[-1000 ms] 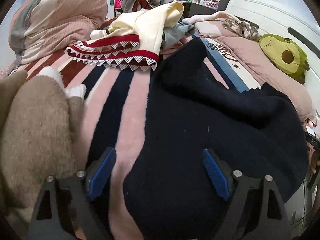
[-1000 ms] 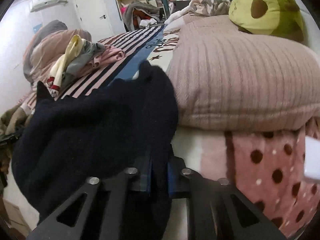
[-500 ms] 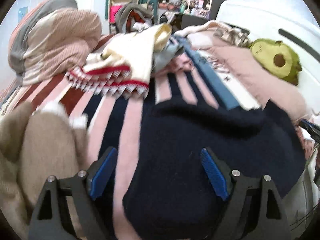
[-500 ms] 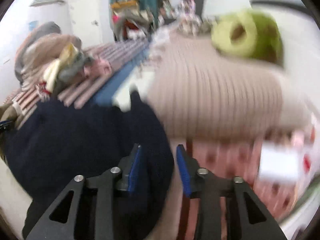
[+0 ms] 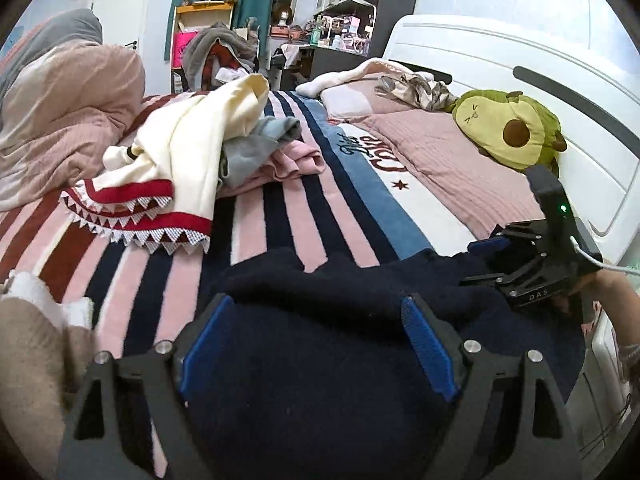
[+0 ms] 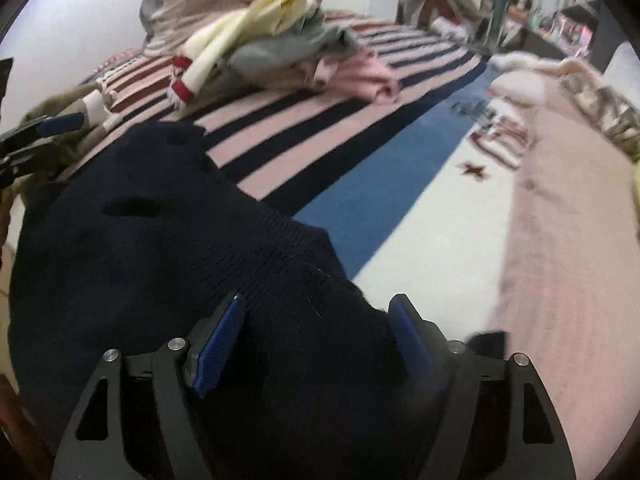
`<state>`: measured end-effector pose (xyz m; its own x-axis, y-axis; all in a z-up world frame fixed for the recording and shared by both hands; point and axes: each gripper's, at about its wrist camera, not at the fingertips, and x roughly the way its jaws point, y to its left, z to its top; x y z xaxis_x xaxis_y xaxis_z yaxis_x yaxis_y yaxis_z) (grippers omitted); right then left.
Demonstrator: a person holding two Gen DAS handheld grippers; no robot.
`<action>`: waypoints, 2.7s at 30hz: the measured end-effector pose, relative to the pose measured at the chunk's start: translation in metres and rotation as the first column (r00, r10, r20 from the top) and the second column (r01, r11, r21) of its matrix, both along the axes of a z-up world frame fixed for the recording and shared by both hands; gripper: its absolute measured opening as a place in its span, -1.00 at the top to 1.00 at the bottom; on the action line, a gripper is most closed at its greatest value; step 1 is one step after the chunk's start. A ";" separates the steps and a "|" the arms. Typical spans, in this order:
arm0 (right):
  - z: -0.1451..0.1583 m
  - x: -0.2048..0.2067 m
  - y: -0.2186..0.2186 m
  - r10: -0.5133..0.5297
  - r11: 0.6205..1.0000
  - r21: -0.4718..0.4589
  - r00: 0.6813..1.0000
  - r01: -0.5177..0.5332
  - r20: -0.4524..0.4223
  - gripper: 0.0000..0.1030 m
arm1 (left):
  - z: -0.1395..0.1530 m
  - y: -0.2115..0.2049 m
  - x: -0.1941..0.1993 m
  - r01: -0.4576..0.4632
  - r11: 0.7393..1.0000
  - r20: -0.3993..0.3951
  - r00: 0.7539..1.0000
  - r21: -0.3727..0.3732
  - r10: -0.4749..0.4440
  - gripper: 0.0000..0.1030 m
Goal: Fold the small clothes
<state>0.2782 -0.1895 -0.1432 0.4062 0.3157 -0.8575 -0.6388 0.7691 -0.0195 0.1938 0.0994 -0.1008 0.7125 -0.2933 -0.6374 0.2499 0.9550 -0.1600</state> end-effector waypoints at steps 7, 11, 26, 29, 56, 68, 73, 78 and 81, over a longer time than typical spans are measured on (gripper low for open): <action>0.007 -0.023 0.002 0.014 0.997 -0.083 0.993 -0.004 0.116 0.89 | -0.004 -0.002 -0.006 -0.008 1.000 -0.008 1.000 0.017 0.008 -0.61; 0.017 -0.014 -0.003 -0.088 0.990 -0.091 0.972 0.110 0.217 0.89 | -0.005 -0.001 -0.012 -0.027 0.999 0.003 1.000 0.034 0.027 -0.61; 0.034 -0.023 -0.004 -0.190 0.982 0.024 0.966 0.189 0.174 0.30 | -0.013 0.014 -0.043 -0.160 0.986 -0.013 0.987 0.053 0.161 -0.65; 0.050 -0.062 0.010 -0.150 0.986 0.097 0.974 0.134 0.171 0.29 | -0.007 0.015 -0.063 -0.187 0.981 -0.002 0.982 0.043 0.187 -0.69; 0.000 -0.191 0.069 -0.165 0.964 0.227 0.981 0.138 0.102 0.43 | -0.058 0.023 -0.125 -0.336 0.941 -0.209 0.923 -0.036 0.322 -0.97; -0.002 -0.192 0.070 -0.148 0.965 0.233 0.983 0.120 0.105 0.43 | -0.082 0.034 -0.112 -0.331 0.915 -0.340 0.908 -0.230 0.243 -0.99; -0.002 -0.192 0.068 -0.150 0.962 0.244 0.984 0.122 0.099 0.43 | -0.081 0.030 -0.111 -0.304 0.887 -0.341 0.922 -0.347 0.183 -0.98; -0.001 -0.192 0.068 -0.146 0.962 0.245 0.984 0.118 0.099 0.43 | -0.076 0.028 -0.107 -0.318 0.835 -0.298 0.934 -0.449 0.196 -0.78; -0.001 -0.193 0.068 -0.139 0.962 0.249 0.986 0.112 0.097 0.43 | -0.069 0.037 -0.102 -0.354 0.832 -0.254 0.930 -0.427 0.265 -0.38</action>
